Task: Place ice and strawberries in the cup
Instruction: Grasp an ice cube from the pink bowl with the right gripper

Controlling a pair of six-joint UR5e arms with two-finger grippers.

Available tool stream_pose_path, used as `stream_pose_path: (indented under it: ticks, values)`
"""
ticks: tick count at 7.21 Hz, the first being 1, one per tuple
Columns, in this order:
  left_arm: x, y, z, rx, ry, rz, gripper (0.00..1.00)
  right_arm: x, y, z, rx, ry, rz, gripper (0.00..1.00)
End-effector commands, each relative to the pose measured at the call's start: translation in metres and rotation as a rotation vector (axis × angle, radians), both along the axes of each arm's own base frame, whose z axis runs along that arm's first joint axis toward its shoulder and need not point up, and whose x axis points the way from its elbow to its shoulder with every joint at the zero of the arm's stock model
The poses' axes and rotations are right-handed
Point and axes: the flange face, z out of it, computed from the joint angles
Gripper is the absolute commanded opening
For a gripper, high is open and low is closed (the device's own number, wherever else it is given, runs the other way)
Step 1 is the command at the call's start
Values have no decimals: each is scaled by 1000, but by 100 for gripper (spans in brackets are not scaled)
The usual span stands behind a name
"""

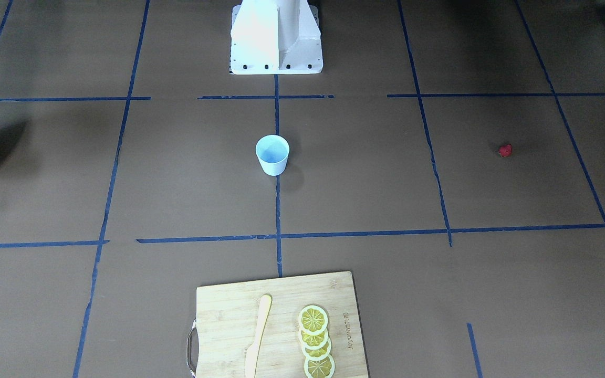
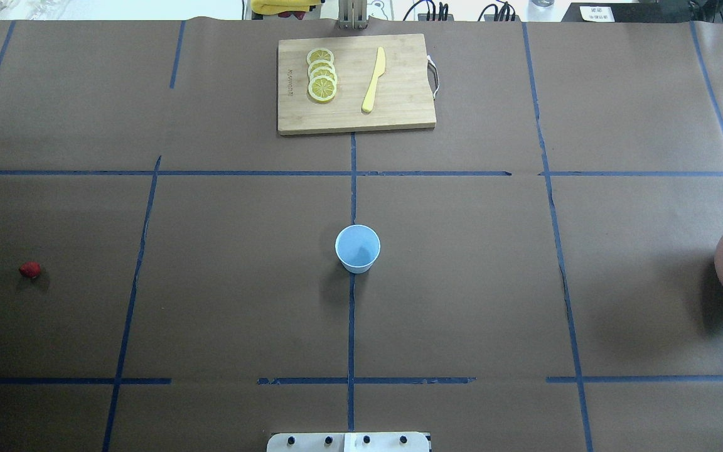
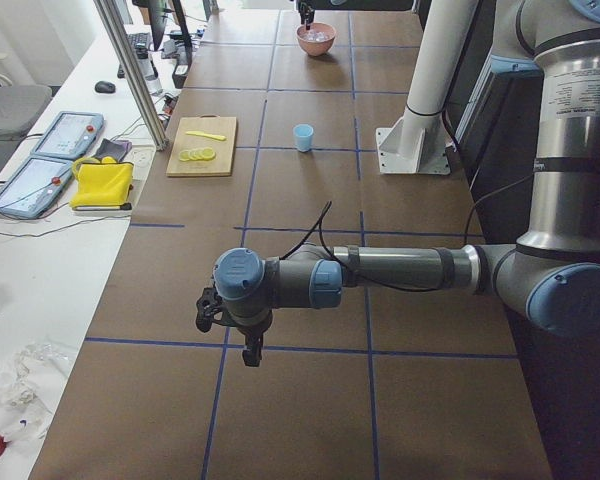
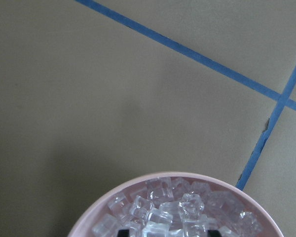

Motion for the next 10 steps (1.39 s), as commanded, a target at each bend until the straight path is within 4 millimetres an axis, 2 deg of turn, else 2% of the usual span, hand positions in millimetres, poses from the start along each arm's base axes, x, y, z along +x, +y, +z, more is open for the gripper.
stream_pose_path:
  ticks: [1, 4, 7, 10]
  values:
    - [0, 0, 0, 0, 0, 0, 100, -21, 2, 5, 13, 52, -42, 60]
    - [0, 0, 0, 1, 0, 1, 100, -25, 5, 9, 0, 57, -53, 61]
    - [0, -1, -2, 4, 0, 0, 100, -25, 6, 21, -25, 66, -54, 61]
    - [1, -2, -2, 4, 0, 2, 100, -31, 8, 22, -28, 65, -67, 60]
